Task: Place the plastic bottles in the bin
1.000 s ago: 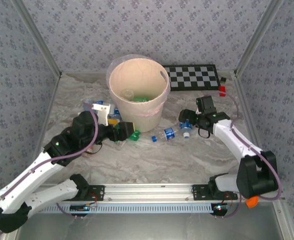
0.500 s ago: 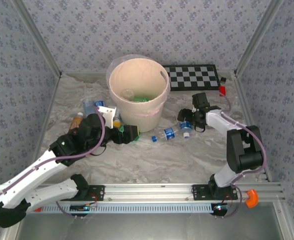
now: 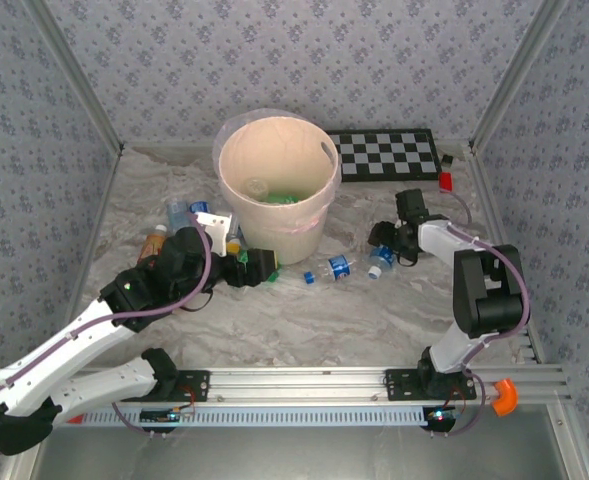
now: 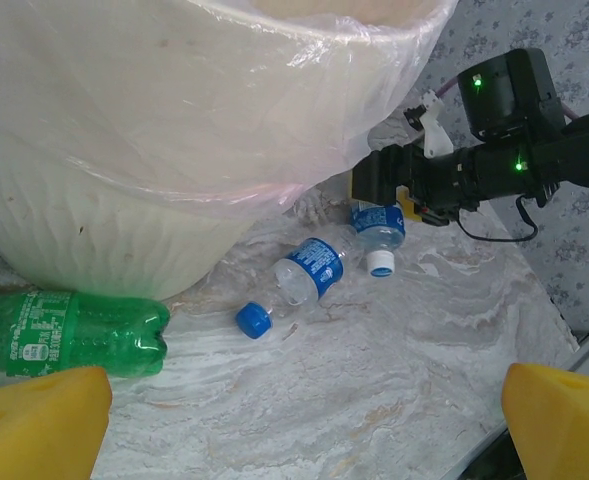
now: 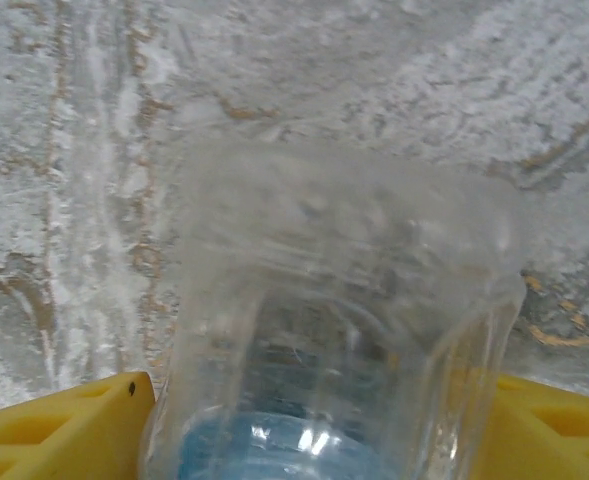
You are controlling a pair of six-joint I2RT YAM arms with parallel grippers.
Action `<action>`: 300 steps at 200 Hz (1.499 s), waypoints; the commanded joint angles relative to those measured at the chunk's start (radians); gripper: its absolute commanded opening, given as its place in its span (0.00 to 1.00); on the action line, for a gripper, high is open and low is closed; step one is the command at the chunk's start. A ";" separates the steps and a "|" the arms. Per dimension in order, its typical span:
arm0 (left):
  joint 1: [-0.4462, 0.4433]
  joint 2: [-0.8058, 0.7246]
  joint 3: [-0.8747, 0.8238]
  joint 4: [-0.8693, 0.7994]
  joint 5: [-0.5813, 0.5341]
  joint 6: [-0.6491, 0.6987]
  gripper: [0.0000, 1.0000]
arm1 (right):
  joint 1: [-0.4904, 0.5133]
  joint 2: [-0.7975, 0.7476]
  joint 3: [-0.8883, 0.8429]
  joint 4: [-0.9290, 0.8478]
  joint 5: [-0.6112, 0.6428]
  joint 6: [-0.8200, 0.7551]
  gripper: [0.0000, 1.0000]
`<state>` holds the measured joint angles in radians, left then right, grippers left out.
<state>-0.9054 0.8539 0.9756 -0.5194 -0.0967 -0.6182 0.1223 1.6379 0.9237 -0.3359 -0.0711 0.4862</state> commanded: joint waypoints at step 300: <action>-0.008 -0.248 0.003 -0.077 -0.311 -0.021 1.00 | 0.467 -0.356 0.591 -0.154 0.309 -0.080 0.66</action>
<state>-0.9054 0.6266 0.9756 -0.5690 -0.3744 -0.6327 0.5312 1.2095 1.4162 -0.4751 0.1642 0.4637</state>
